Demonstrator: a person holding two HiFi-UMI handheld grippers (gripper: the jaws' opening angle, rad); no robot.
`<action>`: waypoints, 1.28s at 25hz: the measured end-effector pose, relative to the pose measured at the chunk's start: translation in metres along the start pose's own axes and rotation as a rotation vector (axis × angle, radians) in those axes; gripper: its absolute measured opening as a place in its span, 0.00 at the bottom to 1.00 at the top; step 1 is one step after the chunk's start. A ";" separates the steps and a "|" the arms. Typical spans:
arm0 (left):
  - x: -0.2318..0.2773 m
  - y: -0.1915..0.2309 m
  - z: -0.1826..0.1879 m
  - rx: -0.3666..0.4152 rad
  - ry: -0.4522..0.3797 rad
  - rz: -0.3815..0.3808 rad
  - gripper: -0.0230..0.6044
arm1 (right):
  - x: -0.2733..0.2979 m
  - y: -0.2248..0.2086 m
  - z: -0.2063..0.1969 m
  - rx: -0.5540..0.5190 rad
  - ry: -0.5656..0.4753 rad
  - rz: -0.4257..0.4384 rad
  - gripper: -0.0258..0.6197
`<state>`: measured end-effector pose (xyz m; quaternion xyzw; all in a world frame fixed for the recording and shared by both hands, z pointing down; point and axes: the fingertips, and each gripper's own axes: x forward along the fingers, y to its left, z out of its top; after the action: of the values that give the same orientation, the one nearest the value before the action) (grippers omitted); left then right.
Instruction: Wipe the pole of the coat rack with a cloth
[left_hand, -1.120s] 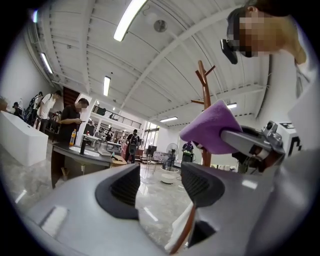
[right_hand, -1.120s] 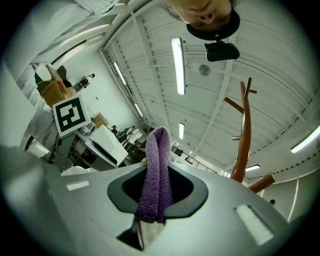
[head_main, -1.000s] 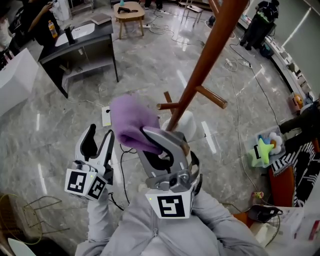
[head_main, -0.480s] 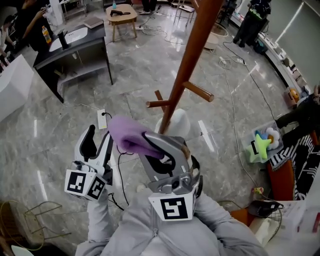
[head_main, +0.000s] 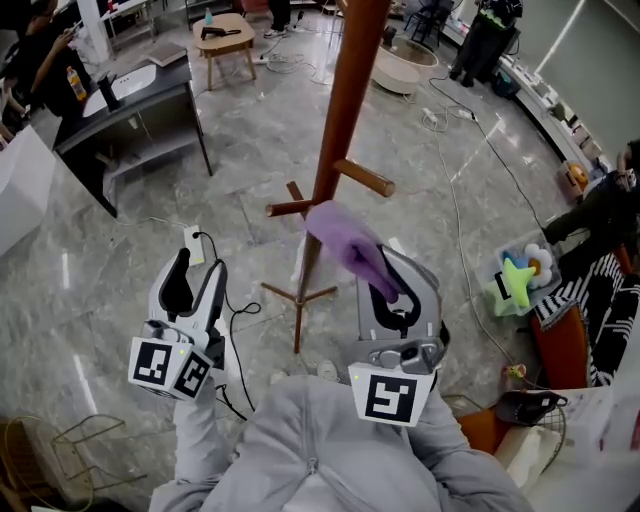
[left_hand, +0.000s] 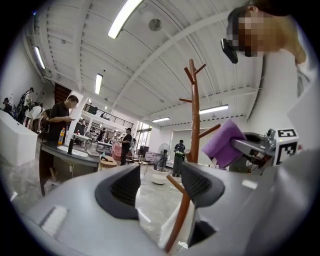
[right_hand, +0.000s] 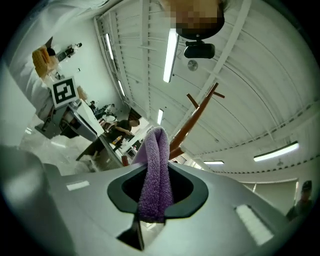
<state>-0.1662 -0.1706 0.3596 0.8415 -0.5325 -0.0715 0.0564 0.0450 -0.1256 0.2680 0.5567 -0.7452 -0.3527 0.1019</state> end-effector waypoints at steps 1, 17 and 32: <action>0.000 -0.001 0.000 0.001 -0.002 -0.004 0.47 | -0.001 -0.007 -0.006 -0.036 0.016 -0.031 0.13; -0.018 0.017 0.003 -0.002 -0.002 0.077 0.48 | 0.063 0.017 -0.032 -0.355 0.057 0.011 0.13; -0.025 0.029 -0.003 -0.016 0.016 0.119 0.47 | 0.060 0.091 -0.093 -0.296 0.209 0.232 0.13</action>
<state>-0.2024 -0.1602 0.3689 0.8085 -0.5804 -0.0658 0.0716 0.0049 -0.2065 0.3799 0.4797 -0.7298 -0.3844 0.2991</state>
